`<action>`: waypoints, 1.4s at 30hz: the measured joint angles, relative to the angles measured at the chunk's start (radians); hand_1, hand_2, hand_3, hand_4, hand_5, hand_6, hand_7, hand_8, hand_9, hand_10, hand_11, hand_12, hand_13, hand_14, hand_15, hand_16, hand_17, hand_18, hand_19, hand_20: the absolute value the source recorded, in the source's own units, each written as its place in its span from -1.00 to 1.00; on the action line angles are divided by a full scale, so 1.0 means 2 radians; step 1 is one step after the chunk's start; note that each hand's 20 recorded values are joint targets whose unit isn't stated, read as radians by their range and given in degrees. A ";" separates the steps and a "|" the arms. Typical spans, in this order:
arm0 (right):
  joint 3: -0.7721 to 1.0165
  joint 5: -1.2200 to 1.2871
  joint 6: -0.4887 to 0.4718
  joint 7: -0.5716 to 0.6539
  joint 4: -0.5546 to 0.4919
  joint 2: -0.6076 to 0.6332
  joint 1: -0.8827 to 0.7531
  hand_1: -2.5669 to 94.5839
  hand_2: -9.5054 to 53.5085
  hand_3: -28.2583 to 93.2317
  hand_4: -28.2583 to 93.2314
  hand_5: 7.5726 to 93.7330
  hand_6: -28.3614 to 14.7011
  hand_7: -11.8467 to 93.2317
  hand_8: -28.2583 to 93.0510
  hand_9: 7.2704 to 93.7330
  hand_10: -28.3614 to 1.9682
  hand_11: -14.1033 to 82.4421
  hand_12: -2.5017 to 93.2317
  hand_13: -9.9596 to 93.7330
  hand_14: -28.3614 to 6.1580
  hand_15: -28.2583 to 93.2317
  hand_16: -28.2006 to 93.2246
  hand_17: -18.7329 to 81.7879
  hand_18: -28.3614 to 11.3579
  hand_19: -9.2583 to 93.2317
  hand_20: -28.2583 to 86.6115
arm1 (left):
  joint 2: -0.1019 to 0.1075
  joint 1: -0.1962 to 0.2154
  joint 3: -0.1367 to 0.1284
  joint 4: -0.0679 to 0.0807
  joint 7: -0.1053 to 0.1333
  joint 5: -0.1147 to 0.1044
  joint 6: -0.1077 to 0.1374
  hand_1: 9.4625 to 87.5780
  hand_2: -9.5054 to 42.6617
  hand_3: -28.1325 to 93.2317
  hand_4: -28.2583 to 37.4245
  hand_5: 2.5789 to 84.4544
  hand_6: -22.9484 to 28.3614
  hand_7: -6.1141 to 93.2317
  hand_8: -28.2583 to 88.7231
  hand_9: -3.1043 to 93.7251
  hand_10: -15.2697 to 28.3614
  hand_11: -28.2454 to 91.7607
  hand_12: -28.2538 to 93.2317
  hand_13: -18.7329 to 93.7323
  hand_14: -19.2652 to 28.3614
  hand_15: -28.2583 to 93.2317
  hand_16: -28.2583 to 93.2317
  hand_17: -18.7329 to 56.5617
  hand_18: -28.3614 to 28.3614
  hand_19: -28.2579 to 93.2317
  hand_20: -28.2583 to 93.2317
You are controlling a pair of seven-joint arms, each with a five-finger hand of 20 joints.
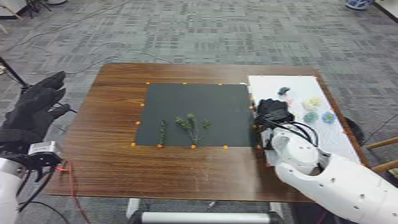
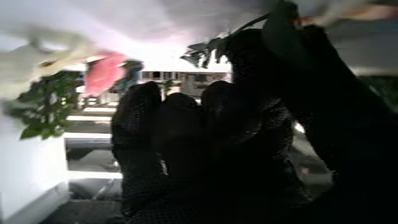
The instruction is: Arrange flowers
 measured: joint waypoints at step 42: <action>0.076 0.022 -0.082 0.065 -0.043 0.006 -0.052 -0.14 -1.00 -0.40 -0.76 0.01 -0.04 0.32 -0.82 0.01 -0.25 0.66 0.36 0.18 -0.36 0.83 0.18 -0.19 -0.74 0.70 0.38 | 0.005 -0.005 0.002 0.004 0.000 -0.002 0.000 -0.62 -0.93 0.57 -1.00 -0.64 -0.06 -0.50 -0.68 -0.74 0.00 -0.39 -0.20 -0.67 0.13 -0.16 -0.53 -0.99 0.60 0.00 -0.38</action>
